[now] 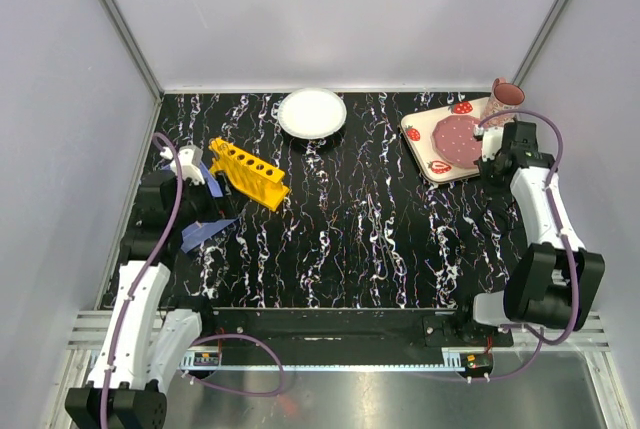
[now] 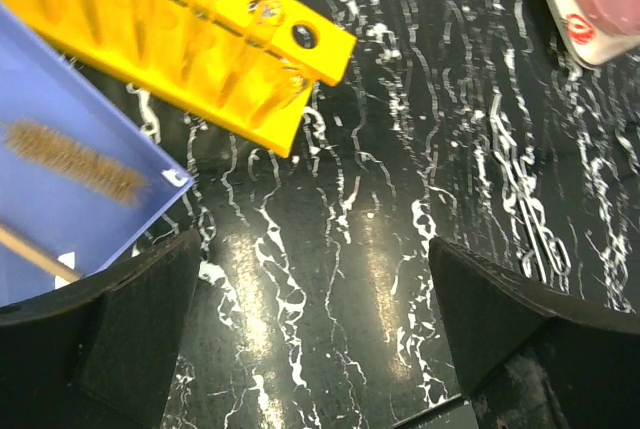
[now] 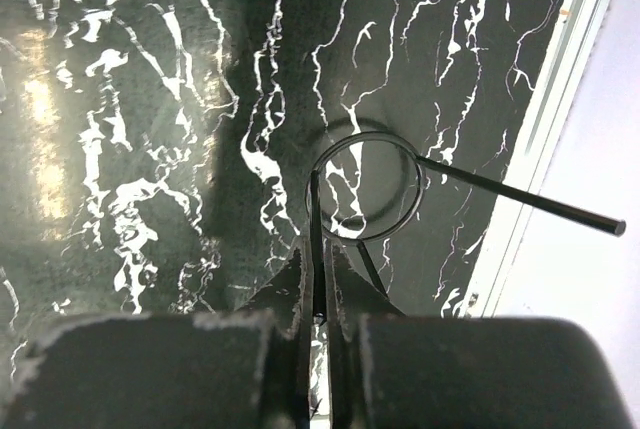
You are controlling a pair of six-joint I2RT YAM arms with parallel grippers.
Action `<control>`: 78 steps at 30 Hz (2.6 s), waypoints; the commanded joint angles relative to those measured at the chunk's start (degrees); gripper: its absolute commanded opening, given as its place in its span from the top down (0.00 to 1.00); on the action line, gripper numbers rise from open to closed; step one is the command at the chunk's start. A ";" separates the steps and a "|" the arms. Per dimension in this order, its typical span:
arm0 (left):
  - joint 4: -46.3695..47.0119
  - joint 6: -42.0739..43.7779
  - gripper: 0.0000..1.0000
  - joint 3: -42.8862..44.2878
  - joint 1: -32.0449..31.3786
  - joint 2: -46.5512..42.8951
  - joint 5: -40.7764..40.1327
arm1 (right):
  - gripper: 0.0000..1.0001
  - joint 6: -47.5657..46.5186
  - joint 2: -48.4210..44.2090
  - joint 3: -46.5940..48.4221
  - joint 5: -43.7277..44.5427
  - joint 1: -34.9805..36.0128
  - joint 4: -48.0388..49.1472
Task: Organize the chemistry lab equipment
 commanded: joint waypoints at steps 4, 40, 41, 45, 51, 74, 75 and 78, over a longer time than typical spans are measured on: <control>8.20 1.60 0.01 -1.43 -1.97 -4.73 14.24 | 1.00 -7.08 -9.92 4.55 -11.12 -0.29 -9.53; 31.50 3.00 0.23 27.92 -58.13 48.09 -2.28 | 1.00 -14.73 2.36 10.36 -72.75 9.82 -32.65; 31.50 3.26 0.29 28.27 -58.13 49.14 -0.80 | 1.00 -15.08 2.63 10.45 -72.84 9.82 -33.09; 30.54 3.79 0.58 30.03 -58.22 51.16 2.90 | 1.00 -15.70 3.51 10.63 -73.54 9.82 -33.71; 27.11 3.36 1.00 30.65 -58.13 51.70 2.21 | 1.00 -16.23 3.60 10.10 -73.46 9.82 -33.62; 20.26 -11.13 1.00 4.12 -57.26 19.55 -22.98 | 0.00 -18.69 7.19 8.79 -70.55 8.50 -26.94; 19.38 -11.58 1.00 2.10 -56.38 17.53 -24.67 | 0.00 -18.87 7.55 8.52 -70.64 8.15 -26.77; 16.74 -13.60 1.00 -0.98 -52.36 10.05 -28.55 | 0.00 -18.78 8.52 6.68 -70.91 6.13 -25.53</control>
